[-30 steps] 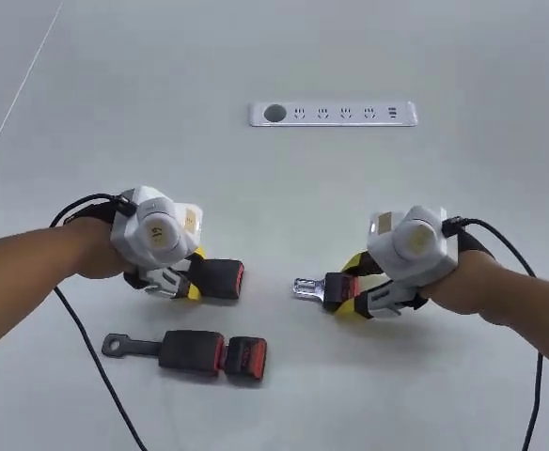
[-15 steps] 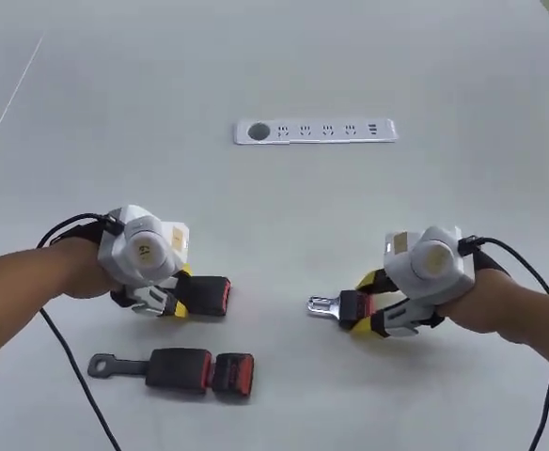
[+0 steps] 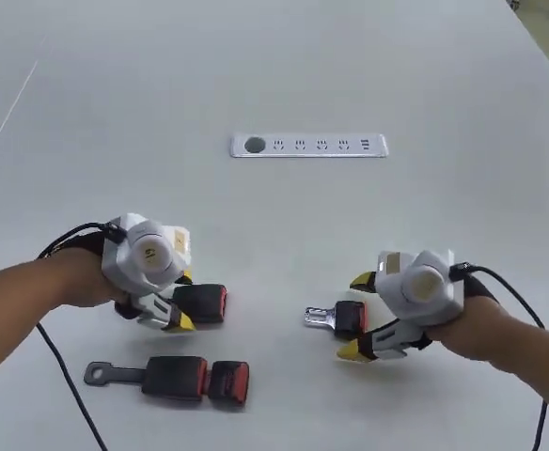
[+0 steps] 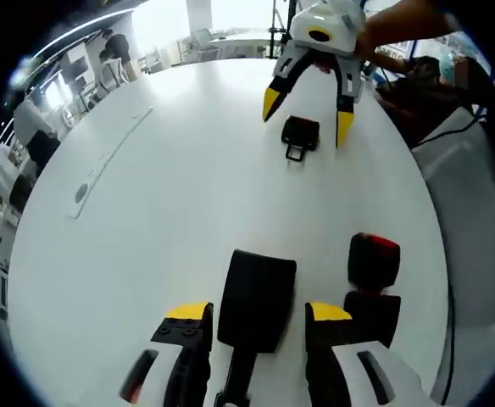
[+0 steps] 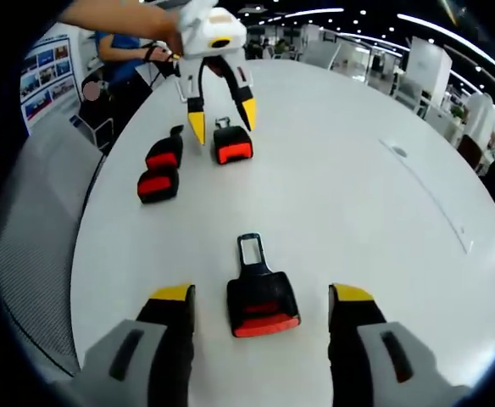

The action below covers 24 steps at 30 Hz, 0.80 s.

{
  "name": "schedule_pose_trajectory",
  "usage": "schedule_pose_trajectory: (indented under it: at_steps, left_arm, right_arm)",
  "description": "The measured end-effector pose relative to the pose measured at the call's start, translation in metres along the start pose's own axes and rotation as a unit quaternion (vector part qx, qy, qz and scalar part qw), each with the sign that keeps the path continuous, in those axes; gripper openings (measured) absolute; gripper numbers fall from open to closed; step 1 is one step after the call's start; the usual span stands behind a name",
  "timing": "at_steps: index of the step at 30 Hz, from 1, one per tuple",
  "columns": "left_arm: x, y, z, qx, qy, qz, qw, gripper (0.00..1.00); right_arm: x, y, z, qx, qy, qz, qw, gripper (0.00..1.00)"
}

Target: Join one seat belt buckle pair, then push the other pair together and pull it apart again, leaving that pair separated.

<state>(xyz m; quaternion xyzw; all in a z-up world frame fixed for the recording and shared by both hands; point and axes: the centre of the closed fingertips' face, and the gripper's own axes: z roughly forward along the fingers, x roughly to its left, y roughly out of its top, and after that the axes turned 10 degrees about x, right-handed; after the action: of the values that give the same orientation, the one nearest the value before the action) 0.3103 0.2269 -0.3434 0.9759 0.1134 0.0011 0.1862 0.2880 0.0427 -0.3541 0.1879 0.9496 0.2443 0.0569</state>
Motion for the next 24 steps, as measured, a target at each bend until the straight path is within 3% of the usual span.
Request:
schedule_pose_trajectory:
  at_steps: [3, 4, 6, 9, 11, 12, 15, 19, 23, 24]
  left_arm:
    - [-0.001, 0.000, -0.008, -0.014, 0.017, -0.006, 0.9998, 0.60]
    - [-0.003, 0.000, -0.012, -0.021, 0.023, -0.028, 0.9991, 0.61]
    - [-0.004, 0.001, -0.016, -0.041, 0.026, -0.055, 0.9973, 0.65]
    - [-0.006, -0.003, -0.026, -0.054, 0.042, -0.107, 0.9919, 0.70]
    - [-0.008, -0.002, -0.033, -0.078, 0.051, -0.133, 0.9867, 0.74]
    - [-0.009, -0.003, -0.035, -0.084, 0.051, -0.150, 0.9838, 0.77]
    - [-0.014, 0.005, -0.047, -0.139, 0.054, -0.203, 0.9677, 0.87]
    - [-0.018, -0.004, -0.054, -0.152, 0.072, -0.234, 0.9575, 0.92]
    - [-0.023, -0.014, -0.065, -0.172, 0.096, -0.261, 0.9449, 0.97]
    - [-0.025, -0.017, -0.070, -0.187, 0.104, -0.276, 0.9371, 0.98]
  right_arm:
    - [0.001, 0.002, -0.006, -0.017, -0.016, 0.037, 0.9990, 0.73]
    - [0.000, 0.002, -0.009, -0.025, -0.026, 0.062, 0.9974, 0.76]
    - [-0.001, 0.004, -0.014, -0.043, -0.046, 0.077, 0.9950, 0.79]
    - [-0.001, 0.005, -0.024, -0.057, -0.077, 0.102, 0.9901, 0.83]
    - [-0.003, 0.007, -0.031, -0.074, -0.093, 0.125, 0.9850, 0.84]
    - [-0.004, 0.007, -0.034, -0.082, -0.098, 0.135, 0.9826, 0.85]
    - [-0.007, 0.007, -0.043, -0.094, -0.125, 0.167, 0.9735, 0.88]
    - [-0.006, 0.010, -0.055, -0.118, -0.144, 0.191, 0.9638, 0.90]
    - [-0.005, 0.010, -0.066, -0.128, -0.159, 0.198, 0.9588, 0.91]
    - [-0.004, 0.010, -0.068, -0.130, -0.161, 0.200, 0.9577, 0.91]
